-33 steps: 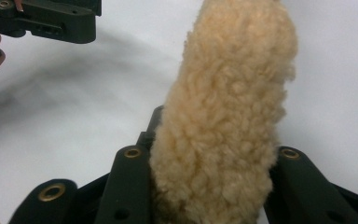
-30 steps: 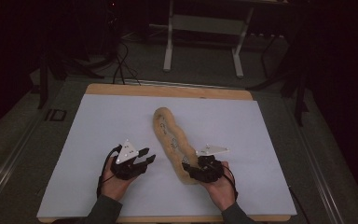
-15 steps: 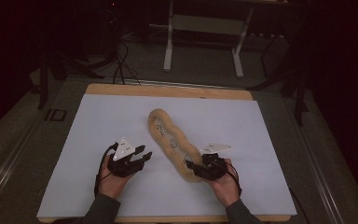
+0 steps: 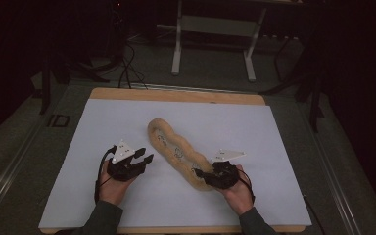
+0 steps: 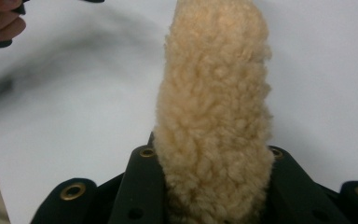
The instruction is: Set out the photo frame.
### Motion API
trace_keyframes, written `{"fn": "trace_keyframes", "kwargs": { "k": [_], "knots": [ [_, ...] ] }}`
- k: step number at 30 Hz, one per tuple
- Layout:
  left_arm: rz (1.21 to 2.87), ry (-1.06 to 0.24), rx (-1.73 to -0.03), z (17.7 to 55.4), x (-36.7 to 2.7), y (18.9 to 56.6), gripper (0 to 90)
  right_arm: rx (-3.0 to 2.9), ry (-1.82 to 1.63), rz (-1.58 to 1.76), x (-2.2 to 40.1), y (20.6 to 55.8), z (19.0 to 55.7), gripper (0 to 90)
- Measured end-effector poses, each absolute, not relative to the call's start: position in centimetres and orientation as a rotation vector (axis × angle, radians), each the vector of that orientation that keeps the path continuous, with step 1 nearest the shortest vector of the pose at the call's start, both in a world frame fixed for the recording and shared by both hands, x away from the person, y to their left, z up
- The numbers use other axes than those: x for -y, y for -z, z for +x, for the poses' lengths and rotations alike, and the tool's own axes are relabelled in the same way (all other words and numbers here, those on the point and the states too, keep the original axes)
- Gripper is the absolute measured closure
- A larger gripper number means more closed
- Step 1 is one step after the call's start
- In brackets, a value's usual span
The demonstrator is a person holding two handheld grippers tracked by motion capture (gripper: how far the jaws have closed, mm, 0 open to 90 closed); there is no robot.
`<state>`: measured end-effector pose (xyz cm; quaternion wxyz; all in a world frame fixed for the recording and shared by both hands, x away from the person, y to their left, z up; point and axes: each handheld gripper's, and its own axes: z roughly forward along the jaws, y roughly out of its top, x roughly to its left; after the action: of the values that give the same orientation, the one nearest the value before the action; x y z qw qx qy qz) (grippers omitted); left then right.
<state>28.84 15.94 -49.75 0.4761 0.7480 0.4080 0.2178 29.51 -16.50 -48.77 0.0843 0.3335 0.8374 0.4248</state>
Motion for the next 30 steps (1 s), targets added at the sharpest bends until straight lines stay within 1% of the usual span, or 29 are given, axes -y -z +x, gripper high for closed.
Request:
{"fn": "trace_keyframes", "kwargs": {
  "k": [9, 21, 30],
  "knots": [
    [1.818, -0.525, -1.046, 29.4, -16.6, 50.0, 58.4, -2.529, -1.276, 0.944, 16.8, 48.7, 29.6, 73.3],
    [1.828, -0.536, -1.068, 30.4, -16.9, 50.2, 57.0, -2.556, -1.277, 0.888, 17.1, 48.7, 29.6, 73.3],
    [1.84, -0.614, -1.078, 31.3, -16.7, 49.7, 56.7, -2.582, -1.25, 0.848, 17.1, 48.5, 29.8, 73.3]
  ]
}}
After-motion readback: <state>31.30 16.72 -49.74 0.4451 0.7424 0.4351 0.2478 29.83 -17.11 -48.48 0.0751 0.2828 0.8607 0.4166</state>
